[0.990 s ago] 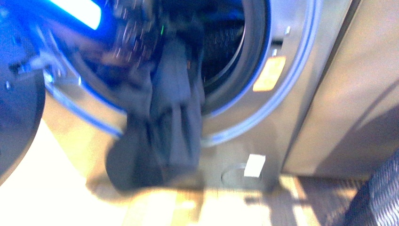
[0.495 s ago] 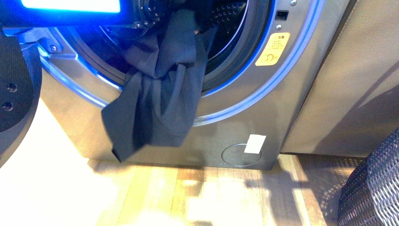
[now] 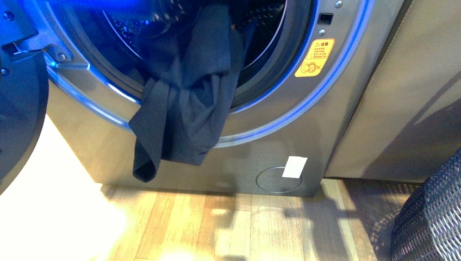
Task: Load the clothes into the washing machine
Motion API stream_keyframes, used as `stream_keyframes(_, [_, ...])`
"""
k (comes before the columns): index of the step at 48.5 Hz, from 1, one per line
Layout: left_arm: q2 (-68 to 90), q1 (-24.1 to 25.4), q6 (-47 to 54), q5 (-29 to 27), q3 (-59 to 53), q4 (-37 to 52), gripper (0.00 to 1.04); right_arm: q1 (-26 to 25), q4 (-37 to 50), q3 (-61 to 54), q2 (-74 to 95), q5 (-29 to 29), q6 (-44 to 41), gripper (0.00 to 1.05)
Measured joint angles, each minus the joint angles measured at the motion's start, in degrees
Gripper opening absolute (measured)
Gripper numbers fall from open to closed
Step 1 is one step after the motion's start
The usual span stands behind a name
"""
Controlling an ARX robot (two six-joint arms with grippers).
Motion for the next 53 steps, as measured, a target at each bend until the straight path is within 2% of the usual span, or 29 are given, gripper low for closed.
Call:
stream_keyframes(10, [-3.21, 0.68, -0.52, 0.92, -9.44, 3.67, 0.64, 0.00, 0.00, 0.00, 0.00, 0.00, 0.00, 0.02])
stream_keyframes(18, [-12.02, 0.74, -0.94, 2.69, -25.46, 8.92, 1.00, 0.00, 0.00, 0.00, 0.00, 0.00, 0.00, 0.02])
stream_keyframes(22, [-15.41, 0.63, -1.11, 3.37, -31.54, 11.78, 0.98, 0.00, 0.00, 0.00, 0.00, 0.00, 0.00, 0.02])
stream_keyframes(41, [-32.92, 0.00, -4.28, 6.01, -64.00, 23.23, 0.98, 0.00, 0.00, 0.00, 0.00, 0.00, 0.00, 0.02])
stream_keyframes(53, [-44.35, -0.68, -5.07, 8.90, -78.84, 28.39, 0.98, 0.00, 0.00, 0.00, 0.00, 0.00, 0.00, 0.02])
